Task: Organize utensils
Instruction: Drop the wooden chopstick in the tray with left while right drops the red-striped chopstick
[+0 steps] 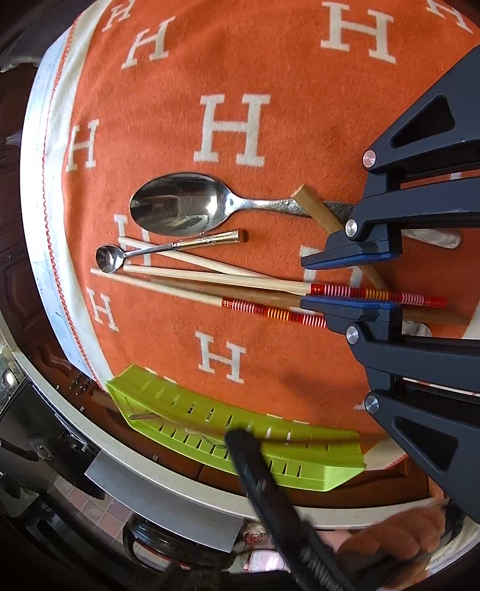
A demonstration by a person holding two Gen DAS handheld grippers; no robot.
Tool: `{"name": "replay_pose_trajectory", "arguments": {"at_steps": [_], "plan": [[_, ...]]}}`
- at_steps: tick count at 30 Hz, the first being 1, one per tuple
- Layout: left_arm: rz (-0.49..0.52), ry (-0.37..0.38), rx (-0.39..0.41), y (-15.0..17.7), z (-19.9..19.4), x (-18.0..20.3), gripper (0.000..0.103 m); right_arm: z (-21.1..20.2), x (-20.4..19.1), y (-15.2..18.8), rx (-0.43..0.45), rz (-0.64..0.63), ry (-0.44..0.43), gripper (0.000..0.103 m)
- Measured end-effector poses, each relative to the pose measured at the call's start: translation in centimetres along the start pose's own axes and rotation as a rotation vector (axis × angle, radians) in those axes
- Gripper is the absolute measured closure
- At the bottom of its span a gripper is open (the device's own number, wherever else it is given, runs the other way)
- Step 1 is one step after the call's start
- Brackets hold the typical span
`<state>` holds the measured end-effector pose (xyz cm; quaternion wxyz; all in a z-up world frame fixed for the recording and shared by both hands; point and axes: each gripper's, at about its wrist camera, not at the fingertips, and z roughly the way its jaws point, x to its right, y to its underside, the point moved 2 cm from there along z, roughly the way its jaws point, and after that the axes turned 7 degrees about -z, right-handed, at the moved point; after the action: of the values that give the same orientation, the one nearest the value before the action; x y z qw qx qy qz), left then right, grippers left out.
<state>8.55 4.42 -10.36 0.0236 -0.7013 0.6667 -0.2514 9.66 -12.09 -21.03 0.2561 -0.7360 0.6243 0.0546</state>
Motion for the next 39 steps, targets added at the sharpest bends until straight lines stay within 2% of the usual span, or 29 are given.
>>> {"name": "replay_pose_trajectory", "arguments": {"at_steps": [4,8,10,15,22,31,35,39], "plan": [[-0.005,-0.033,0.044,-1.1,-2.4,-1.3,0.099,0.4,0.3,-0.5,-0.002,0.014,-0.023,0.087],[-0.003,-0.096,0.085,-2.2,-4.3,-3.0,0.099,0.6,0.3,-0.7,-0.002,0.017,-0.024,0.097],[-0.003,-0.132,0.096,-2.6,-4.8,-3.8,0.099,0.7,0.4,-0.8,-0.001,0.023,-0.02,0.097],[-0.01,-0.205,0.101,-3.0,-5.0,-6.3,0.099,0.3,0.0,-0.7,0.012,0.049,0.001,0.098],[0.011,-0.283,0.086,-2.7,-4.0,-8.1,0.099,-3.0,-1.4,-1.3,0.069,0.063,-0.032,0.098],[0.032,-0.345,0.044,-2.2,-1.0,-9.8,0.098,-6.6,-6.1,-3.2,0.105,0.033,-0.114,0.098],[0.023,-0.367,0.021,-2.1,0.0,-10.9,0.097,-6.6,-9.0,-4.5,0.104,0.011,-0.123,0.098],[0.007,-0.364,0.035,-2.3,-0.1,-11.6,0.095,-5.4,-12.4,-6.0,0.087,-0.023,-0.134,0.098]]}}
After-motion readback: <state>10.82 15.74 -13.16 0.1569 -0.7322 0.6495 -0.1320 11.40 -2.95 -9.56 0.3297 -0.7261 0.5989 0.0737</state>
